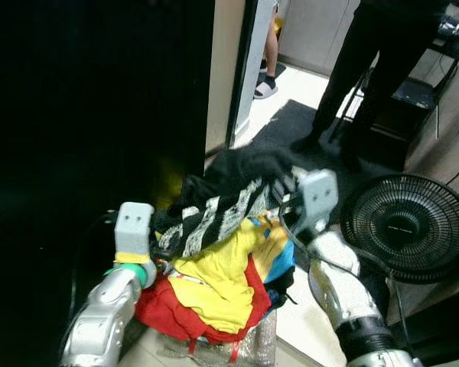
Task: Clothes washing
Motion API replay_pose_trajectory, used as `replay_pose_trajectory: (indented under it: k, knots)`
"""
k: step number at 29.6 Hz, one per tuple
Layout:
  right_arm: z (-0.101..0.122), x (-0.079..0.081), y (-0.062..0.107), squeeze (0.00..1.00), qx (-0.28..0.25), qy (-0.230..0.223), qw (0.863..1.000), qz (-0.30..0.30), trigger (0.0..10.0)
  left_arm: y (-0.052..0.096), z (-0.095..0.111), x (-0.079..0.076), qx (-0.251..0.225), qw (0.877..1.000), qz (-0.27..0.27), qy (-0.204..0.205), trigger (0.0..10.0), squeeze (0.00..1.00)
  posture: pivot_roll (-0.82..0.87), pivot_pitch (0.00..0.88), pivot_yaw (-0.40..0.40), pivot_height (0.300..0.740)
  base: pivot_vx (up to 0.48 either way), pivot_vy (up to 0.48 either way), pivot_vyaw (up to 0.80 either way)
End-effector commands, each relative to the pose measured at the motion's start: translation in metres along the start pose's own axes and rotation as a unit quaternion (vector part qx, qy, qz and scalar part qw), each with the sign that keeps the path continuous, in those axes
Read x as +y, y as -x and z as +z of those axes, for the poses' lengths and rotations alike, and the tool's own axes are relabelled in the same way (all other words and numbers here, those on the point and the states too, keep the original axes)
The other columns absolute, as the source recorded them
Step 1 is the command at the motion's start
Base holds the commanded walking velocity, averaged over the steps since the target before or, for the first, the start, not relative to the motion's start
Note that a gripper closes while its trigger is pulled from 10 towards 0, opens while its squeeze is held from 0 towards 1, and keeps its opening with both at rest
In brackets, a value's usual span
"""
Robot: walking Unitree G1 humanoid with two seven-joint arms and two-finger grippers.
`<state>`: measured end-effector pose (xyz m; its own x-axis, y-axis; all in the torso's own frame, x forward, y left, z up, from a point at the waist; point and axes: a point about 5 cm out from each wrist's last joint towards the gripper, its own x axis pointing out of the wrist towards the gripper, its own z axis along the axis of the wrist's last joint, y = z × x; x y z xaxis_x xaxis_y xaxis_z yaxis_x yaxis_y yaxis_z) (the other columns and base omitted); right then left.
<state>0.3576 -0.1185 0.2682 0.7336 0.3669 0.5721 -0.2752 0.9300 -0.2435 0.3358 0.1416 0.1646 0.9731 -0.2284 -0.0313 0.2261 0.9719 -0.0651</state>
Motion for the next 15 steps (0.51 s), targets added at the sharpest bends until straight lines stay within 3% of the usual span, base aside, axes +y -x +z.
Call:
replay_pose_trajectory:
  k: [1, 5, 7, 9, 10, 12, 15]
  knots:
    - [0.029, -0.013, -0.009, 0.0, -0.058, 0.005, 0.998, -0.022, 10.0, -0.001, -0.006, -0.007, 0.01, 1.0, -0.015, 0.003, 10.0, 0.0, -0.05, 0.116, 0.011, 0.74, 0.0, 0.0, 0.0]
    - [0.055, -0.02, -0.017, 0.0, -0.1, 0.009, 0.994, -0.033, 10.0, -0.004, -0.003, -0.014, 0.003, 1.0, -0.026, 0.007, 10.0, 0.0, -0.05, 0.102, 0.019, 0.74, 0.0, 0.0, 0.0]
    - [0.082, -0.031, -0.022, 0.0, -0.145, 0.001, 0.988, -0.053, 10.0, -0.006, 0.004, -0.018, -0.007, 0.999, -0.035, 0.007, 10.0, 0.0, -0.06, 0.093, 0.027, 0.74, 0.0, 0.0, 0.0]
    - [0.082, -0.031, -0.022, 0.0, -0.145, 0.001, 0.988, -0.053, 10.0, -0.006, 0.004, -0.018, -0.007, 0.999, -0.035, 0.007, 10.0, 0.0, -0.06, 0.093, 0.027, 0.74, 0.0, 0.0, 0.0]
    - [0.088, -0.037, -0.017, 0.0, -0.145, 0.004, 0.987, -0.067, 10.0, -0.006, 0.017, -0.017, -0.026, 0.999, -0.037, 0.009, 10.0, 0.0, -0.06, 0.09, 0.031, 0.74, 0.0, 0.0, 0.0]
    - [0.083, -0.038, -0.014, 0.0, -0.135, 0.009, 0.988, -0.07, 10.0, -0.006, 0.021, -0.015, -0.033, 0.999, -0.036, 0.009, 10.0, 0.0, -0.05, 0.086, 0.033, 0.74, 0.0, 0.0, 0.0]
    - [0.033, -0.04, 0.007, 0.0, -0.033, 0.008, 0.994, -0.103, 10.0, -0.003, 0.03, -0.013, -0.048, 0.998, -0.037, 0.006, 10.0, 0.0, -0.05, 0.083, 0.036, 0.74, 0.0, 0.0, 0.0]
